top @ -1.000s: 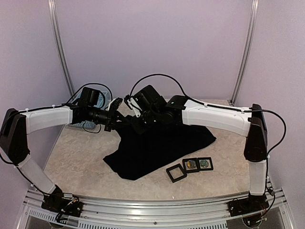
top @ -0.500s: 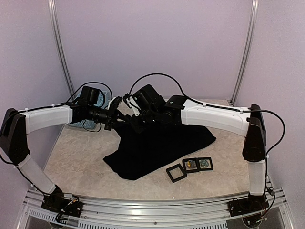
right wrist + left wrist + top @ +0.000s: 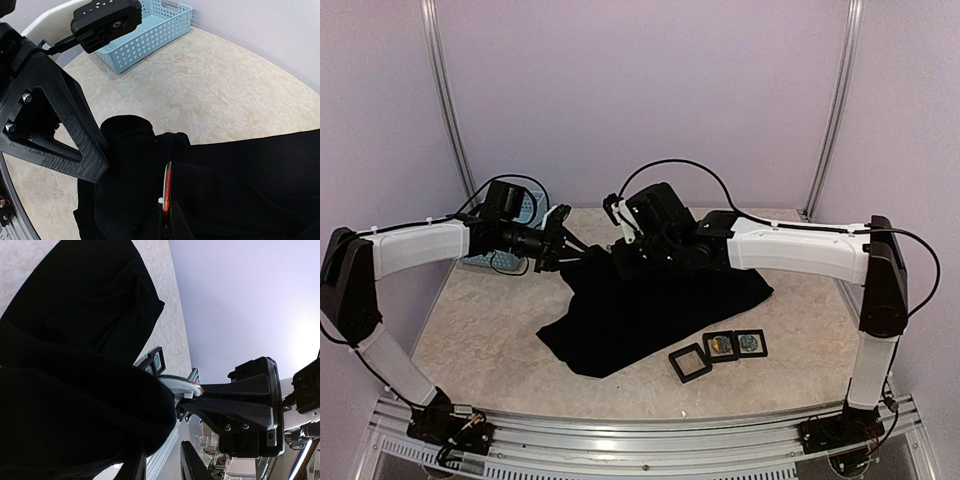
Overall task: Remove the brooch from the garment
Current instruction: Pick up the brooch from the crumpled clothing.
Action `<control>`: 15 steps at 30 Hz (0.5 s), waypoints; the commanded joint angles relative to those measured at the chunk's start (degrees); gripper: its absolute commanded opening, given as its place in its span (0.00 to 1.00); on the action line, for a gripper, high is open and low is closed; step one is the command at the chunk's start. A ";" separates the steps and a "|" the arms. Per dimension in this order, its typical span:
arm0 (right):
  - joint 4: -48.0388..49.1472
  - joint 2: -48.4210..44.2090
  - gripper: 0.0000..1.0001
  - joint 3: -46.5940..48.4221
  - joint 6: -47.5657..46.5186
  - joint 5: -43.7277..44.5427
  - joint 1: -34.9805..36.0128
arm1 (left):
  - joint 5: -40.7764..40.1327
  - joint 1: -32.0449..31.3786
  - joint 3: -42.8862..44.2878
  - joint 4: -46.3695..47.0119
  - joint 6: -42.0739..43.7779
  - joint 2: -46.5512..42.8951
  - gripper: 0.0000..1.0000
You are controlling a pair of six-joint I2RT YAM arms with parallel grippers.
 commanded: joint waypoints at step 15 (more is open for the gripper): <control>12.83 -11.02 0.00 -11.88 2.22 -19.34 -6.64 | -5.06 3.54 2.69 -7.23 14.62 -7.47 0.91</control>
